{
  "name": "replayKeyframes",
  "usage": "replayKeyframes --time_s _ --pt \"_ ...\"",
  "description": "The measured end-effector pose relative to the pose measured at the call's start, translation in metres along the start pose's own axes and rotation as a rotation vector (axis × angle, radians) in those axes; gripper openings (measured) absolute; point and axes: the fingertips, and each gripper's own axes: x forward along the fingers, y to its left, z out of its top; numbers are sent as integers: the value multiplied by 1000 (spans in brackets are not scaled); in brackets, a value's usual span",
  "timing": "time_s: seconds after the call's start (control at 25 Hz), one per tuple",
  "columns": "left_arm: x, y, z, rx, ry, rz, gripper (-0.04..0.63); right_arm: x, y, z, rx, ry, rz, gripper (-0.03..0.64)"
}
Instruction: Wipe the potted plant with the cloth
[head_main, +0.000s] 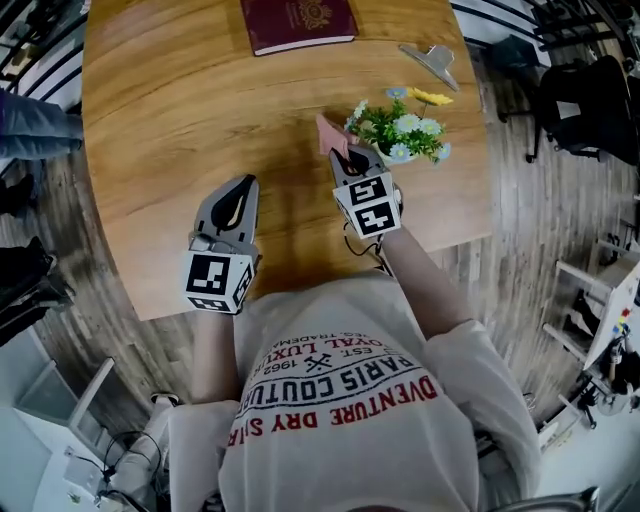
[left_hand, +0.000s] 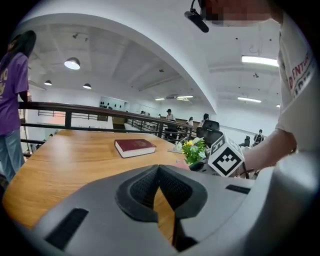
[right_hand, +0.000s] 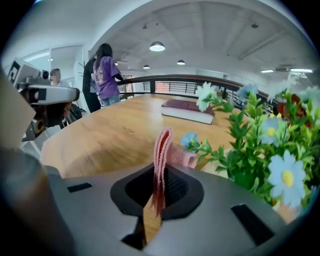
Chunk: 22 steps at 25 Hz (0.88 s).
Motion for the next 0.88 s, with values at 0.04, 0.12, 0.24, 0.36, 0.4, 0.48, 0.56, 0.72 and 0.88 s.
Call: replayKeyframes --time_s 0.04,0.12,0.24,0.36,0.4,0.48,0.56,0.72,0.88 --pt "-1 1 -4 4 9 -9 15 4 0 -7 5 13 -10 35" --pt "-1 3 -10 0 25 -21 15 9 3 -13 21 19 -20 35" --pt "1 9 -15 -22 33 -35 15 12 -1 -17 114 27 -53 37" --pt "5 11 -17 -30 37 -56 15 12 -21 -22 222 18 -134 35" --pt "6 10 -18 -29 39 -64 15 11 -25 -22 254 10 -148 37" --pt "11 9 -19 -27 44 -79 15 8 -29 -22 325 -10 -159 35" --pt "16 5 -20 -23 50 -98 15 3 -31 -21 453 -46 -159 35" --pt "26 -4 -22 -14 64 -136 15 -7 -39 -20 791 -141 -144 35" --pt "29 -10 -25 -19 77 -148 15 -9 -38 -27 778 -125 -151 35"
